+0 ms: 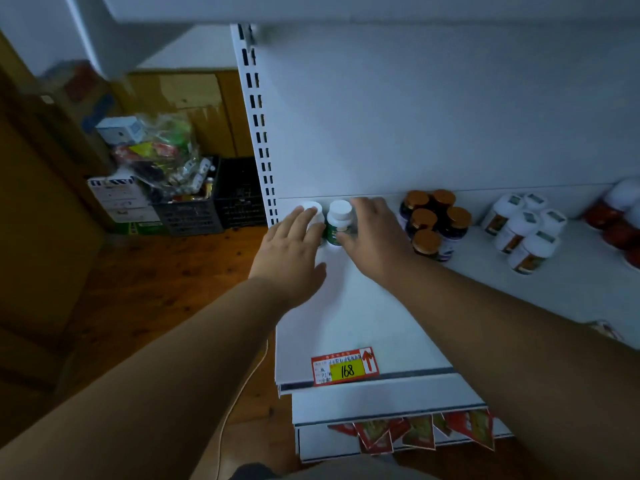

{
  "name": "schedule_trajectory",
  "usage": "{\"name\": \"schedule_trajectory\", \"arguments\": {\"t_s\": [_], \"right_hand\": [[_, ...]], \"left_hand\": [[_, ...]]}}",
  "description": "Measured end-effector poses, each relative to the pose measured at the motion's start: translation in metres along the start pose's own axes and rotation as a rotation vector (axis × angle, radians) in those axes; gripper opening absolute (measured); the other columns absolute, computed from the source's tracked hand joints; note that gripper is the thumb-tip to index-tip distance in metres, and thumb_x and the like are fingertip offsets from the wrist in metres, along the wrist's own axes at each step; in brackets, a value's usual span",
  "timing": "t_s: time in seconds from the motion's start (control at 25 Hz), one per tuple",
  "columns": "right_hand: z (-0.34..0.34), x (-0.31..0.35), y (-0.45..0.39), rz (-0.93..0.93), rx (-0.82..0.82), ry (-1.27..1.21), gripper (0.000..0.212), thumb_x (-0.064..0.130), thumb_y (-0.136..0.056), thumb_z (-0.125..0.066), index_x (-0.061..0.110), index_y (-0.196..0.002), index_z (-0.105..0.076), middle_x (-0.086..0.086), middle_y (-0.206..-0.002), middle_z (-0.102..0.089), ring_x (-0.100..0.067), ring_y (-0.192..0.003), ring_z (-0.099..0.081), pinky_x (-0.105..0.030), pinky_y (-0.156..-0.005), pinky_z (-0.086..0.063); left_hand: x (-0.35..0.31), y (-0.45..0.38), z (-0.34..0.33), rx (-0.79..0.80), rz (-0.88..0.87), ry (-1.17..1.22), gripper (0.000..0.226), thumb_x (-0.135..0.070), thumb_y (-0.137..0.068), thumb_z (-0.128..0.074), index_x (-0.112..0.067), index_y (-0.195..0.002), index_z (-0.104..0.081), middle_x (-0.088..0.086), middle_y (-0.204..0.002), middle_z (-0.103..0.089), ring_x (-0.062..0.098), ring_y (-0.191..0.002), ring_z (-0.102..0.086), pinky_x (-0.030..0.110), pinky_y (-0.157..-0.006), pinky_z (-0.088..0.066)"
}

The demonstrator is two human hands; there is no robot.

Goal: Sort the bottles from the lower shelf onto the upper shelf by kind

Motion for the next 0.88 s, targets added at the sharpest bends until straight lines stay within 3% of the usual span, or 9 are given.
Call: {"name": "schedule_trajectory", "arguments": {"t_s": [0.2,0.32,0.56,0.72,0.88], "right_hand": [[0.042,0.018,0.072,-0.076,-0.158,0.012,0.041,0.028,-0.090,-0.067,0.011,-0.125,-0.056,-0.012,-0.124,-0.053,-0.030,-0.111,-0.052,-0.039,-0.090,-0.045],[0.072,0.011,0.133,-0.175,-0.281,0.063,0.040,0.029,-0.088,-0.064,0.011,-0.124,-0.057,-0.014,-0.119,-0.056,-0.033,-0.106,-0.056,-0.045,-0.089,-0.048],[0.136,-0.038,0.268,-0.405,-0.404,0.137,0.034,0.027,-0.090,-0.065,0.011,-0.120,-0.059,-0.007,-0.112,-0.061,-0.024,-0.101,-0.060,-0.040,-0.087,-0.051],[0.176,-0.098,0.350,-0.528,-0.477,0.152,0.030,0.028,-0.091,-0.067,0.012,-0.116,-0.060,-0.004,-0.107,-0.059,-0.017,-0.095,-0.059,-0.032,-0.080,-0.049],[0.224,-0.164,0.421,-0.622,-0.472,0.143,0.031,0.034,-0.094,-0.061,0.018,-0.121,-0.057,0.001,-0.115,-0.054,-0.013,-0.098,-0.057,-0.029,-0.081,-0.048]], "left_hand": [[-0.024,0.034,0.013,-0.097,-0.196,0.181,0.054,-0.043,-0.089,-0.056,-0.019,-0.137,-0.047,0.005,-0.146,-0.045,0.026,-0.136,-0.038,0.043,-0.112,-0.033],[-0.064,0.050,0.016,-0.139,-0.413,0.284,0.050,-0.038,-0.084,-0.058,-0.014,-0.127,-0.053,0.009,-0.131,-0.055,0.029,-0.119,-0.051,0.042,-0.099,-0.040],[-0.194,0.093,0.012,-0.030,-0.698,0.429,0.047,-0.034,-0.084,-0.062,-0.016,-0.127,-0.052,0.006,-0.124,-0.061,0.027,-0.107,-0.057,0.041,-0.091,-0.047],[-0.294,0.120,-0.010,0.035,-0.804,0.408,0.051,-0.037,-0.085,-0.065,-0.019,-0.131,-0.051,0.003,-0.127,-0.062,0.024,-0.114,-0.058,0.040,-0.097,-0.045],[-0.401,0.143,-0.032,0.122,-0.834,0.387,0.051,-0.045,-0.086,-0.057,-0.022,-0.132,-0.051,0.001,-0.126,-0.060,0.021,-0.110,-0.058,0.037,-0.093,-0.045]]}}
Point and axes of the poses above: each hand's wrist, its own y-axis away from the middle knuckle, its own z-axis out of the back of the hand, x = y × z, the point moved 3 cm from there along -y, towards the middle knuckle
